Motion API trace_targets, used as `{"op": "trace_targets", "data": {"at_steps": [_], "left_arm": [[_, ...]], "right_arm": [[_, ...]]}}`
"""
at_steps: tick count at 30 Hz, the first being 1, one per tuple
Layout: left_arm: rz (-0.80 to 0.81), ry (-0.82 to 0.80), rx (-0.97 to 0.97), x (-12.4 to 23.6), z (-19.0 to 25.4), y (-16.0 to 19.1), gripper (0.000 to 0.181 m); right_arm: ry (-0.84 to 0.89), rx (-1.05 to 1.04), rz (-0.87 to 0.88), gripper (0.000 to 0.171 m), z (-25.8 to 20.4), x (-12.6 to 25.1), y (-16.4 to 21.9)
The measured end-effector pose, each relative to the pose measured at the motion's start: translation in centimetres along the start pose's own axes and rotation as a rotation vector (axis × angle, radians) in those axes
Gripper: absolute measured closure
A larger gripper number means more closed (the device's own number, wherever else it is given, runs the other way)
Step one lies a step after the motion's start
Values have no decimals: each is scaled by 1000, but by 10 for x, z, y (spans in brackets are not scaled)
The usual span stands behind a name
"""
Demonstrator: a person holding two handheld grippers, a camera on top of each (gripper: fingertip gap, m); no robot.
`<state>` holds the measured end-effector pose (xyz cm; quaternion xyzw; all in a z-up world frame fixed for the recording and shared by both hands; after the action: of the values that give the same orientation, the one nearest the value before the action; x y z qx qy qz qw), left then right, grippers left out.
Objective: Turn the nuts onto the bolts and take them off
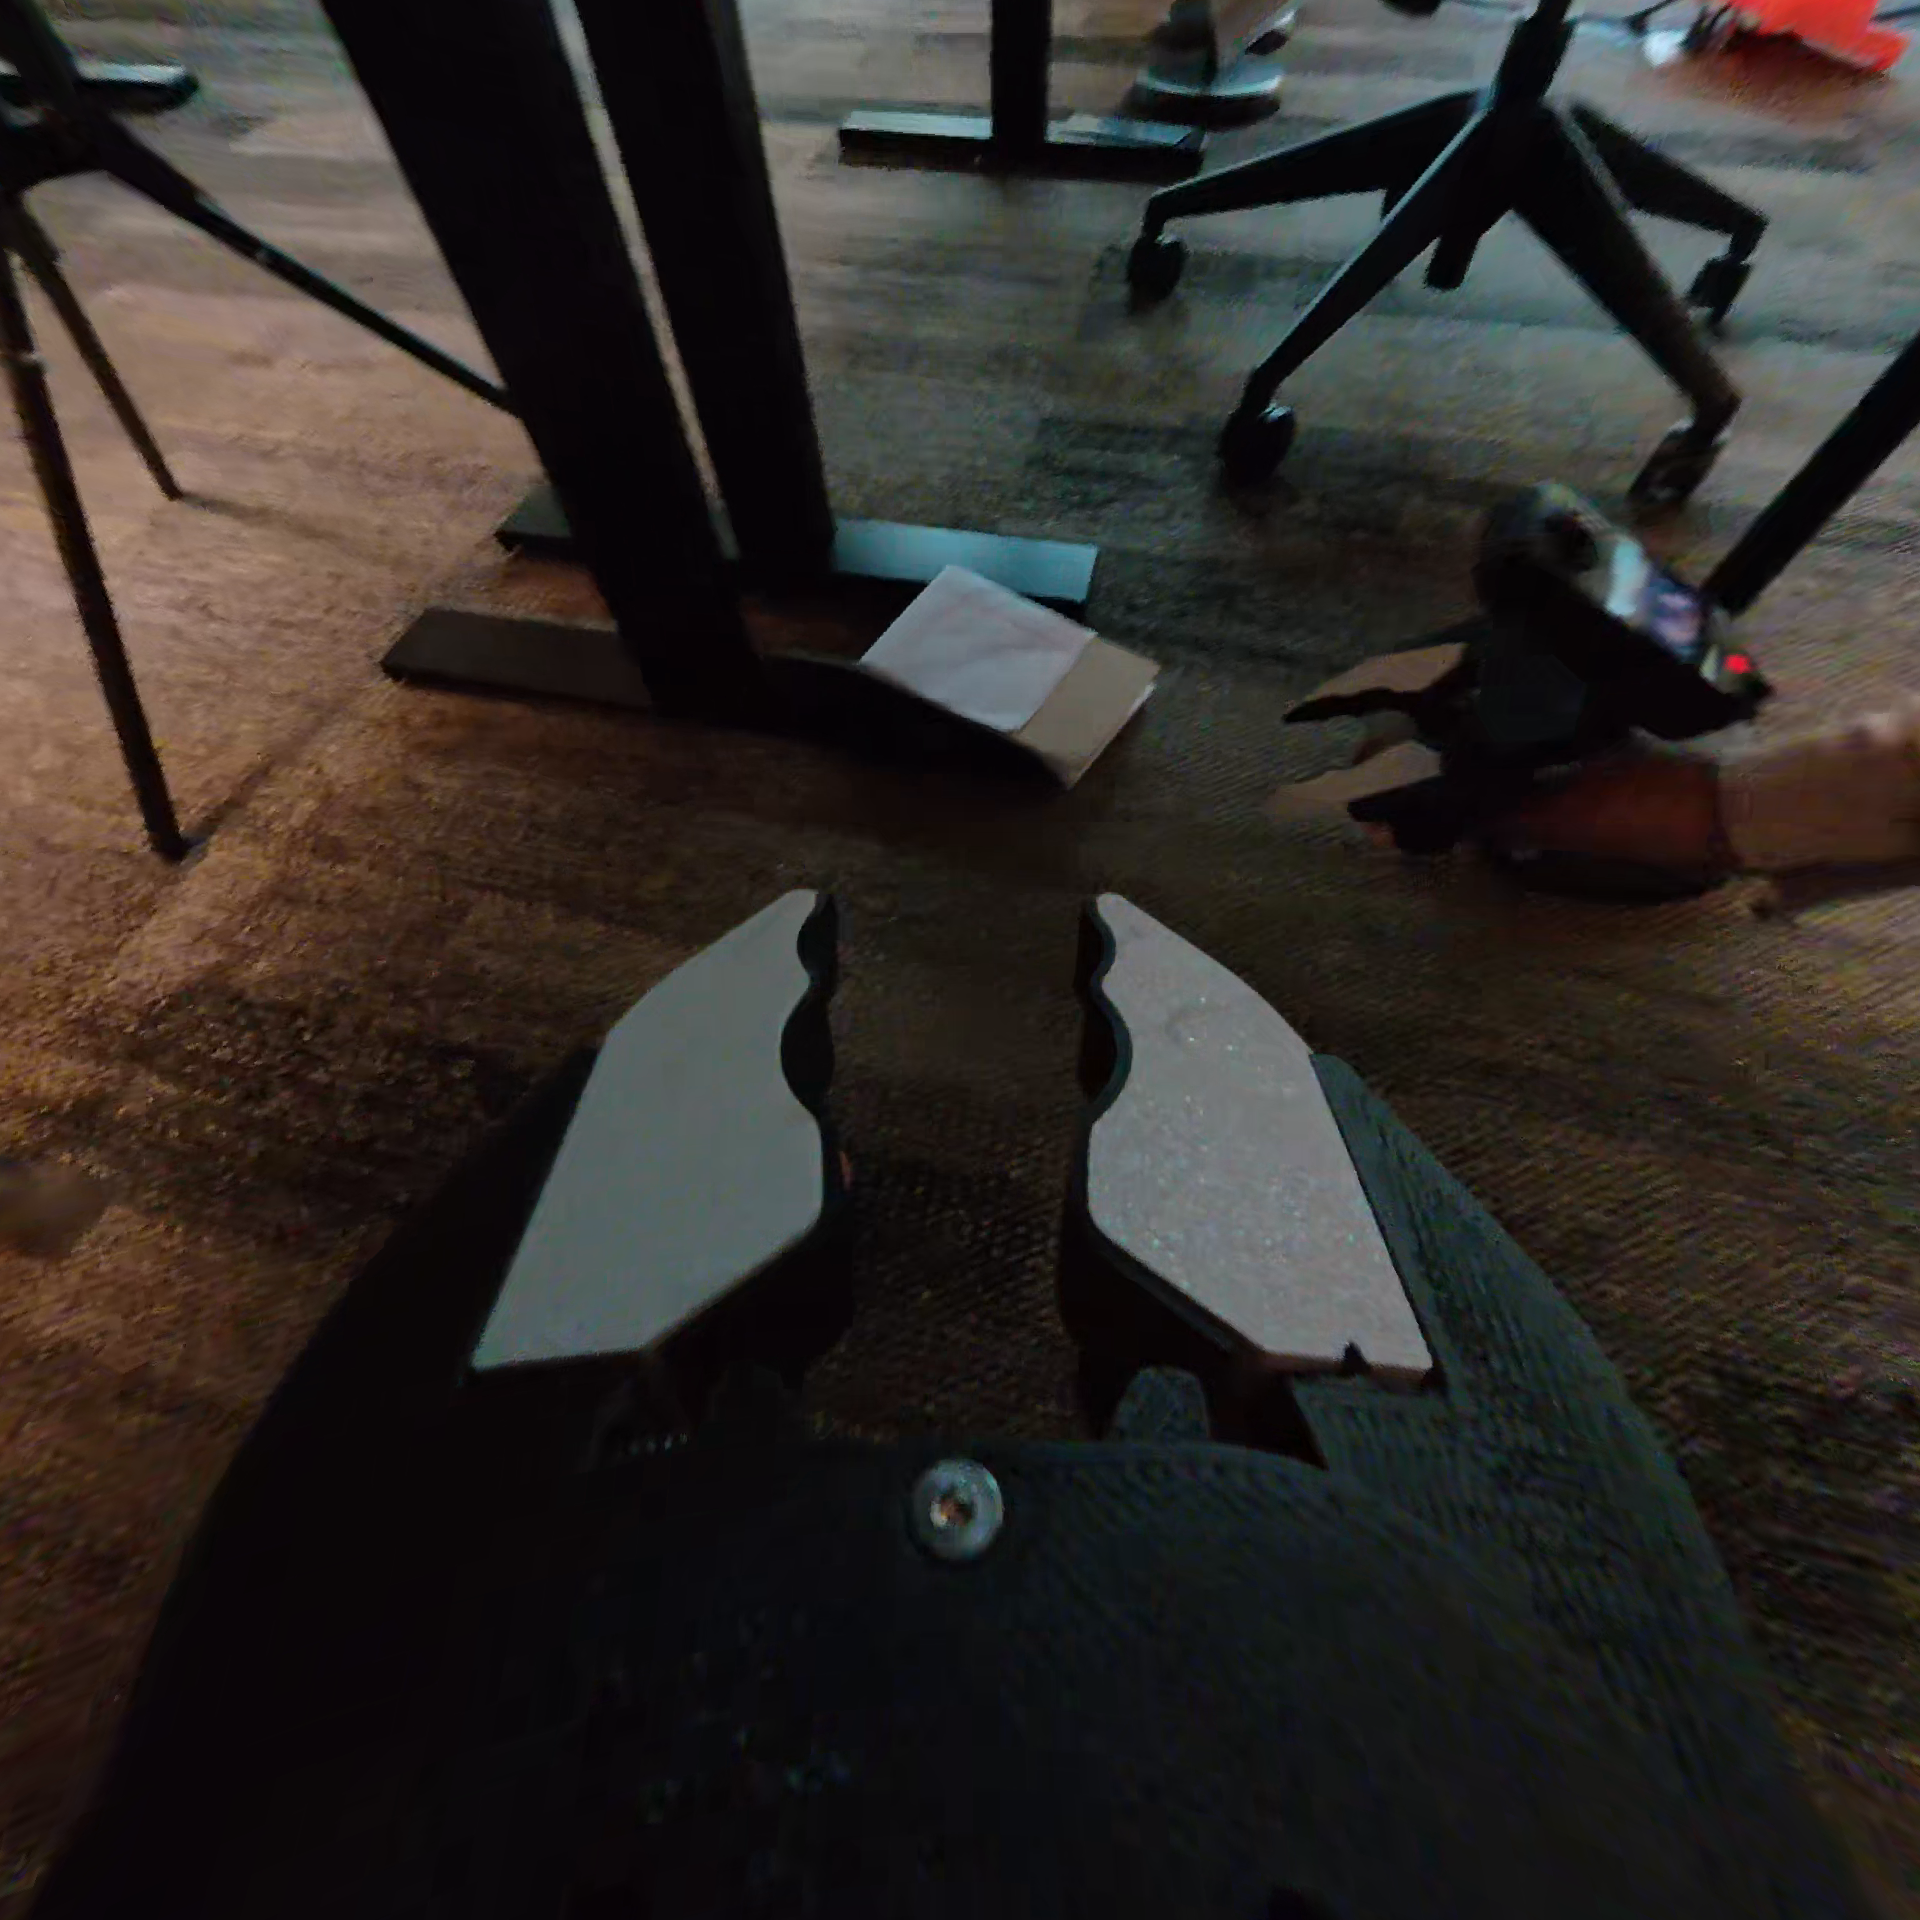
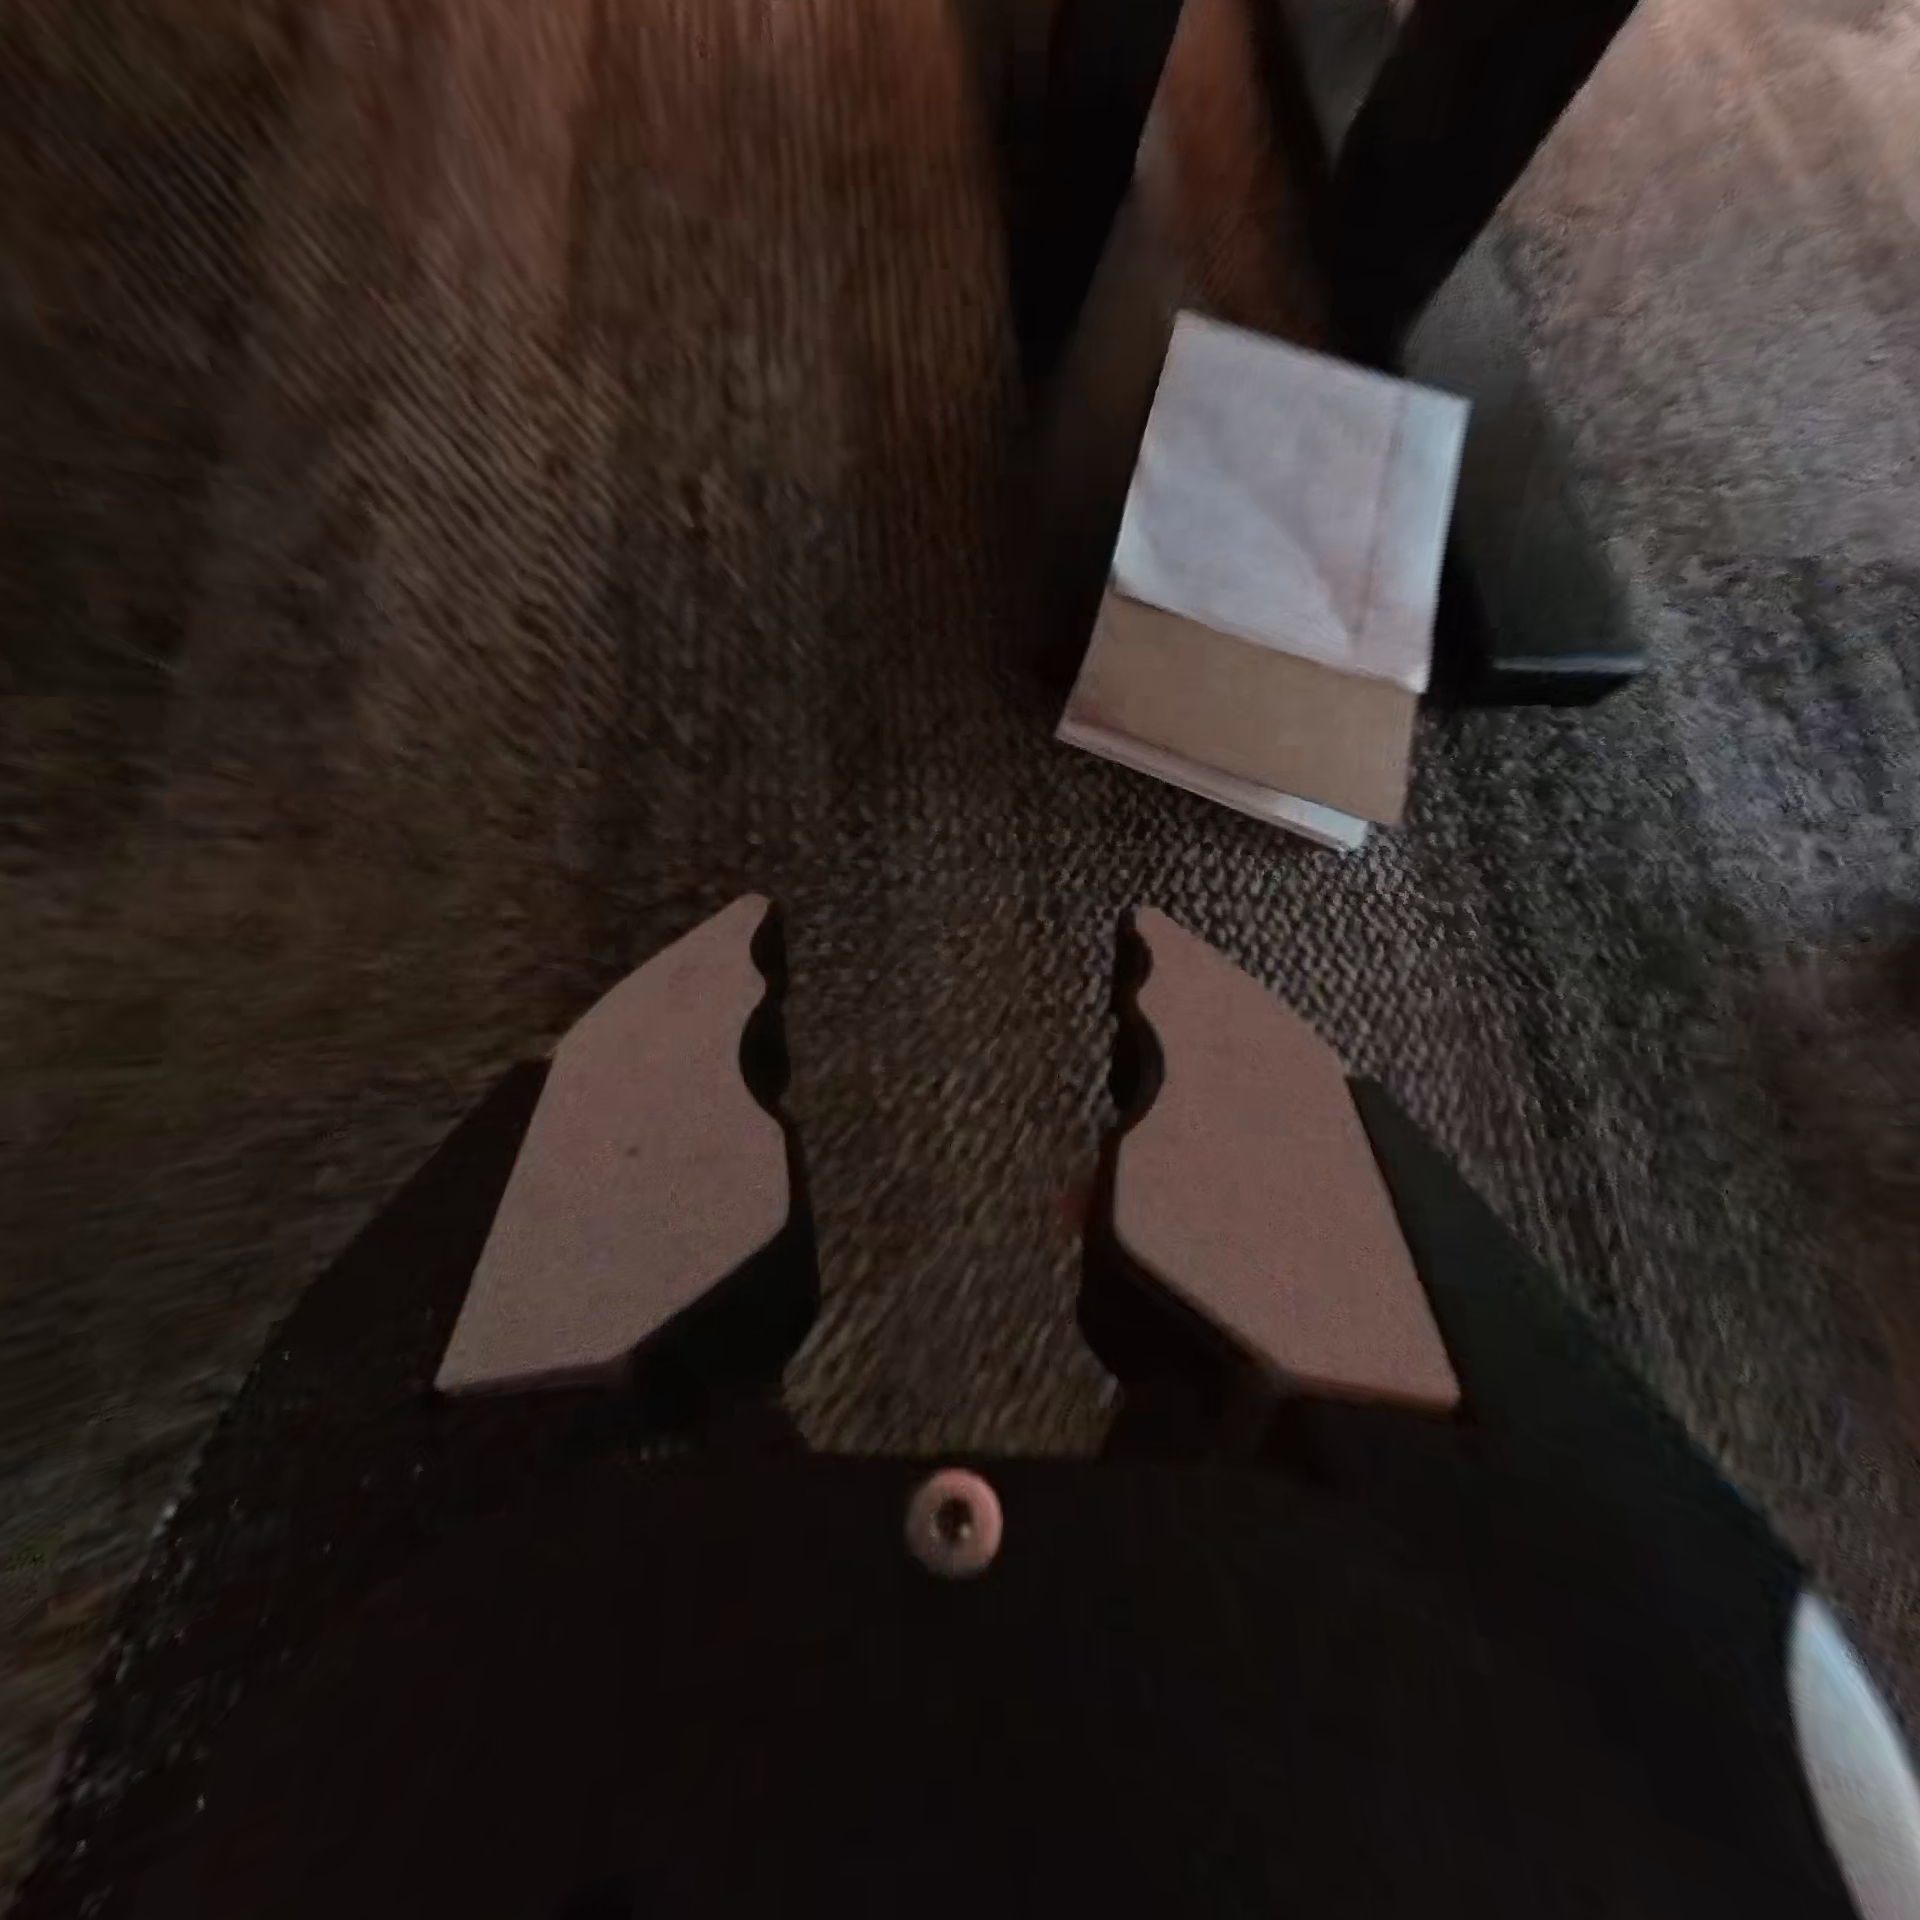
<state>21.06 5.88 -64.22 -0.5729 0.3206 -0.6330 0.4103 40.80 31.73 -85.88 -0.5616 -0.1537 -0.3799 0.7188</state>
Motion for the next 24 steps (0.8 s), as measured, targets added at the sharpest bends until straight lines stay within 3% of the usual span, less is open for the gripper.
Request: {"op": "trace_targets", "data": {"at_steps": [4, 8, 10, 12, 15, 20, 24], "left_arm": [[-22, -31, 47, 12, -31, 45, 136], [-80, -38, 99, 25, -49, 87, 137], [-86, -48, 117, 29, -52, 93, 137], [-67, -39, 156, 31, -51, 89, 137], [-46, -21, 167, 34, -48, 82, 138], [-58, -22, 214, 42, -52, 96, 139], [-73, -3, 215, 41, -48, 106, 139]], "right_arm": [[80, 224, -127, 101, 25, -111, 19], [126, 334, -242, 92, 50, -168, 23], [177, 396, -277, 103, 58, -176, 18], [179, 417, -270, 131, 70, -176, 12], [191, 337, -252, 148, 111, -173, 3], [240, 259, -298, 157, 176, -164, 6], [223, 148, -293, 150, 193, -155, 7]]}}
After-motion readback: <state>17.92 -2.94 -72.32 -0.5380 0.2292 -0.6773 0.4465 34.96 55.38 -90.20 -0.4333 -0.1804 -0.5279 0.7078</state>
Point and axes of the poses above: each gripper's, where its closed fingertips meet, x back along the fingers, y out of its underside, z = x × y across the jaws, the point moved 5 cm from there along x, back along the fingers, and after that the axes turned 11 degrees about x, right-handed, at the moved point
